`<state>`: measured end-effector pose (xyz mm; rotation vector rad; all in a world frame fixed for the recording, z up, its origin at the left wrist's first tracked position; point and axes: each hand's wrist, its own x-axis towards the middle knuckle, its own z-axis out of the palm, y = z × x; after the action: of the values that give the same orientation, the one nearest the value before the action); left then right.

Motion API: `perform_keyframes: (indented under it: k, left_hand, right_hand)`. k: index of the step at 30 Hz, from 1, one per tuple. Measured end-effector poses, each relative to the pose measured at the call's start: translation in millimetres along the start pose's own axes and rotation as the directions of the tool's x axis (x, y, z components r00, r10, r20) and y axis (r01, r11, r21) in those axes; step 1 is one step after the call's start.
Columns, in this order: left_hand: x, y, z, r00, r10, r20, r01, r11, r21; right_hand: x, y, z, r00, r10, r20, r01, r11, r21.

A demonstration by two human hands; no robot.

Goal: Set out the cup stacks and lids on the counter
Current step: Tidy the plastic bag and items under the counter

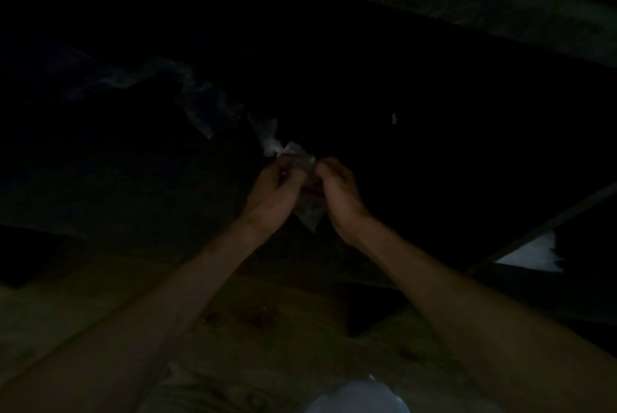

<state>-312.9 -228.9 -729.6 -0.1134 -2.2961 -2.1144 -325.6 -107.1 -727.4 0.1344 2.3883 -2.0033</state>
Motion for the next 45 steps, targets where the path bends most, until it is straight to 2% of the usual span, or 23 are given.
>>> perform_keyframes:
  k: [3,6,8,10,12,14,16,20,22,24,26,27,29,31,33,35,37,40,43,45]
  left_hand:
    - [-4,-2,-2,0.996,0.080,-0.038,-0.075,0.988,0.136]
    - [-19,17,-7,0.999,0.012,-0.030,-0.007,0.986,0.165]
    - [-39,50,-12,0.998,-0.050,-0.043,0.058,0.977,0.207]
    - [-56,96,-21,0.995,-0.096,-0.026,0.099,0.955,0.278]
    - [-67,148,-29,0.990,-0.140,0.014,0.129,0.940,0.317]
    - [-76,202,-32,0.982,-0.186,0.027,0.164,0.919,0.359]
    - [-89,256,-29,0.966,-0.257,0.027,0.219,0.869,0.444]
    - [-134,355,-11,0.931,-0.364,-0.014,0.309,0.769,0.560]
    - [-155,399,-4,0.935,-0.355,-0.001,0.290,0.760,0.581]
    - [-169,441,3,0.950,-0.295,0.107,0.197,0.825,0.530]
    - [-179,479,14,0.946,-0.179,0.271,0.028,0.877,0.480]
    - [-184,498,23,0.921,-0.138,0.364,-0.044,0.891,0.451]
    - [-198,530,47,0.836,-0.159,0.524,-0.061,0.924,0.379]
    - [-213,547,75,0.810,-0.102,0.577,-0.136,0.925,0.354]
    - [-230,564,105,0.798,-0.071,0.599,-0.185,0.916,0.355]
    - [-243,583,137,0.781,-0.020,0.624,-0.240,0.913,0.329]
    - [-246,600,174,0.793,0.023,0.608,-0.318,0.868,0.382]
    - [-241,614,241,0.753,0.050,0.656,-0.427,0.796,0.428]
    - [-231,610,326,0.720,0.060,0.691,-0.492,0.747,0.448]
    - [-227,604,389,0.707,0.009,0.707,-0.491,0.726,0.482]
  right_hand:
    - [-4,0,4,0.995,0.098,0.001,-0.097,0.988,0.123]
    - [-21,-21,-1,0.992,0.127,0.002,-0.127,0.991,0.031]
    - [-40,-50,-11,0.977,0.192,0.095,-0.190,0.981,-0.030]
    - [-59,-88,-26,0.927,0.268,0.262,-0.270,0.962,-0.029]
    - [-81,-131,-40,0.845,0.351,0.404,-0.373,0.928,-0.027]
    - [-107,-181,-55,0.769,0.438,0.466,-0.484,0.875,-0.024]
    - [-136,-227,-69,0.731,0.481,0.484,-0.538,0.843,-0.024]
    - [-189,-314,-103,0.751,0.540,0.379,-0.561,0.826,-0.065]
    - [-213,-353,-124,0.747,0.572,0.338,-0.591,0.805,-0.057]
    - [-235,-390,-148,0.764,0.581,0.281,-0.607,0.795,0.008]
    - [-255,-423,-171,0.778,0.587,0.225,-0.623,0.767,0.151]
    - [-264,-436,-184,0.777,0.598,0.197,-0.630,0.741,0.235]
    - [-284,-454,-212,0.793,0.587,0.162,-0.596,0.692,0.408]
    - [-305,-461,-239,0.818,0.561,0.123,-0.516,0.624,0.587]
    - [-326,-469,-268,0.829,0.553,0.079,-0.460,0.596,0.658]
    - [-341,-478,-299,0.839,0.543,0.028,-0.420,0.613,0.669]
    - [-349,-489,-337,0.860,0.510,-0.012,-0.385,0.666,0.639]
    - [-359,-488,-409,0.853,0.504,-0.137,-0.400,0.799,0.448]
    - [-366,-469,-495,0.832,0.510,-0.220,-0.441,0.847,0.297]
    - [-369,-440,-557,0.830,0.474,-0.294,-0.429,0.879,0.208]
